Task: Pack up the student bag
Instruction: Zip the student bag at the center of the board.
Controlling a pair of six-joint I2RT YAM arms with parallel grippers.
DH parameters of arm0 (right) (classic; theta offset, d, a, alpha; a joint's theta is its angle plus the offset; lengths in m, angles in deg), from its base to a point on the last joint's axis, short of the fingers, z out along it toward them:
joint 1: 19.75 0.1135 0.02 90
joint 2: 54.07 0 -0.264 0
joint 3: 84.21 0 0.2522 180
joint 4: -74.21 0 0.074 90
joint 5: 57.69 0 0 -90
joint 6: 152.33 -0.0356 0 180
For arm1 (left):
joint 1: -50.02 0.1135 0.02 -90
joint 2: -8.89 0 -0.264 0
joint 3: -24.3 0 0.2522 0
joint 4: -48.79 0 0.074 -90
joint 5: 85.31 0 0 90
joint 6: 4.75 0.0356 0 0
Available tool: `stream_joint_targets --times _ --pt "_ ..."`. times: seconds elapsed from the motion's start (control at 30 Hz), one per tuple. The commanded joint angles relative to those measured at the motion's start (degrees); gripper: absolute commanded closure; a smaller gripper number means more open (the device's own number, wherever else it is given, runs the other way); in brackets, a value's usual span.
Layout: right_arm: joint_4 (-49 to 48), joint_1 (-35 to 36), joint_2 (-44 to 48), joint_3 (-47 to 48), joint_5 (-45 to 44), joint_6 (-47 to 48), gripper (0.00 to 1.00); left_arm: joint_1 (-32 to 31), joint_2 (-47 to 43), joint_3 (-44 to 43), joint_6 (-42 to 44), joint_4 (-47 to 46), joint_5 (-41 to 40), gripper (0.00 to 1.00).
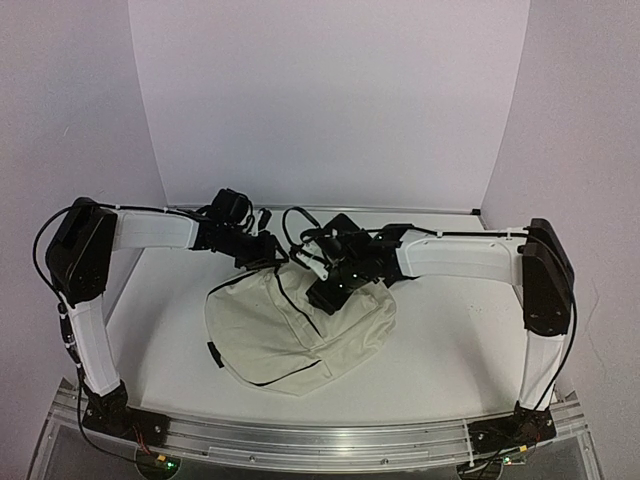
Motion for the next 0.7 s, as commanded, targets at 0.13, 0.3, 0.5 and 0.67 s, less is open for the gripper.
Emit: stream_joint_targets --times 0.13,0.3,0.5,0.67 --pt "7.12 -0.90 -0.38 -1.97 4.64 -0.85 0.34 0.02 2.16 -3.33 1.98 1.10 0.34 0.67" --pt "7.12 -1.87 -0.52 -2.03 5.79 -1.30 0.34 -0.08 -1.68 -0.52 1.39 -0.54 1.93 0.87" --pt "7.14 -2.53 -1.49 -1.47 7.64 -2.07 0.34 -0.45 -8.89 3.81 0.28 -2.39 2.25 1.00" --pt "7.20 -2.96 -2.25 -1.09 8.97 -2.69 0.34 -3.13 -14.11 5.68 0.82 -2.37 1.43 1.00"
